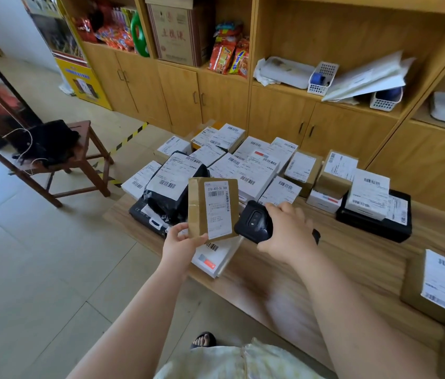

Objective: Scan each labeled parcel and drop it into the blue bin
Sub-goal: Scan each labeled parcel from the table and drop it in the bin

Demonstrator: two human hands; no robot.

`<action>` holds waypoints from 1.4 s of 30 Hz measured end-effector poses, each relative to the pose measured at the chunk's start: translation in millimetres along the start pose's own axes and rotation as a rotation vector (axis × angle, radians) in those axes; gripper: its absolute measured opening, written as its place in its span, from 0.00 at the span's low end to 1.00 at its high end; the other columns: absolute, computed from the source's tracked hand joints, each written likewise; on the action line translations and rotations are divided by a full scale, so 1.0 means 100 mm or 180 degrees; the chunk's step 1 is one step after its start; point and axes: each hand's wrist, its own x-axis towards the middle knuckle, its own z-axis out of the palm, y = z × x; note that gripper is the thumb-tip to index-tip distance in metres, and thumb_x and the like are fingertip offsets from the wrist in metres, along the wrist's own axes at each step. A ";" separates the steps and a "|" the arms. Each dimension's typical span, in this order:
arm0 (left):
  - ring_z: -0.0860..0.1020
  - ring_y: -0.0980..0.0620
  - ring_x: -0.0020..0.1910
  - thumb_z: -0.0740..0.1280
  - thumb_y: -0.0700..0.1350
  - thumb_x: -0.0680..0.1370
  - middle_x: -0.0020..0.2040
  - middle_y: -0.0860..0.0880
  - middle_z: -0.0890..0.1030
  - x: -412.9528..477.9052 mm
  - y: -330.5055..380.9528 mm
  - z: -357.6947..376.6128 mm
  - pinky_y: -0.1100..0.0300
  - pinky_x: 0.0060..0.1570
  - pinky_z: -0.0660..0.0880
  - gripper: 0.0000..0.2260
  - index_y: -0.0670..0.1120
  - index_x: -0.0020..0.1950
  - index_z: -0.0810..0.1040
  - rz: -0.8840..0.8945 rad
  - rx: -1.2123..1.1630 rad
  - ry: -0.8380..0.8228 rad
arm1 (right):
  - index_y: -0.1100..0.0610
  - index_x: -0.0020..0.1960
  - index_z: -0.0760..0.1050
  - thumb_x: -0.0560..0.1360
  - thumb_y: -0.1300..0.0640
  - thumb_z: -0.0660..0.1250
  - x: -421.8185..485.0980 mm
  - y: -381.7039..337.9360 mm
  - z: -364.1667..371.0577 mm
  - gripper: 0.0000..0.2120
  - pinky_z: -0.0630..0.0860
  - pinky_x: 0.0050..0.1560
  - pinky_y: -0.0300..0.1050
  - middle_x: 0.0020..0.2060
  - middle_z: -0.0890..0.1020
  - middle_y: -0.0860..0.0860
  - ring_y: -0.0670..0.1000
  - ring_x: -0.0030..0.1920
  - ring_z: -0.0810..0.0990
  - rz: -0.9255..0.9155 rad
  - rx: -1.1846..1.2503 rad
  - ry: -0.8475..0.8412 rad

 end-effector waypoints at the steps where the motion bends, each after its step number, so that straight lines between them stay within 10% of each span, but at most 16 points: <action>1: 0.82 0.49 0.53 0.76 0.36 0.73 0.52 0.50 0.83 0.01 -0.01 0.00 0.48 0.58 0.76 0.23 0.50 0.63 0.73 -0.0019 0.0031 0.0023 | 0.49 0.76 0.59 0.69 0.48 0.72 -0.01 0.00 0.01 0.40 0.62 0.64 0.53 0.65 0.67 0.51 0.57 0.66 0.63 0.0011 0.0022 0.0007; 5: 0.82 0.51 0.49 0.75 0.35 0.73 0.51 0.50 0.83 0.03 0.01 0.04 0.56 0.43 0.76 0.22 0.51 0.63 0.73 -0.0065 0.0036 0.0022 | 0.49 0.76 0.60 0.68 0.48 0.73 -0.02 0.02 0.01 0.40 0.63 0.64 0.54 0.65 0.67 0.51 0.57 0.65 0.64 0.0125 0.0075 0.0018; 18: 0.80 0.48 0.49 0.71 0.43 0.75 0.48 0.46 0.82 0.35 0.22 0.53 0.42 0.59 0.75 0.12 0.47 0.58 0.78 -0.1637 -0.0418 -0.1536 | 0.50 0.65 0.71 0.62 0.52 0.80 -0.23 0.46 0.12 0.35 0.74 0.54 0.51 0.54 0.71 0.48 0.55 0.58 0.74 0.1334 0.1447 0.0758; 42: 0.75 0.53 0.44 0.70 0.42 0.75 0.41 0.50 0.76 -1.49 -1.11 1.60 0.54 0.48 0.72 0.03 0.48 0.45 0.77 -0.2162 0.3112 -0.4030 | 0.50 0.63 0.73 0.62 0.50 0.79 -3.19 0.02 1.26 0.32 0.73 0.57 0.51 0.56 0.73 0.50 0.54 0.60 0.69 0.5058 0.2067 0.3061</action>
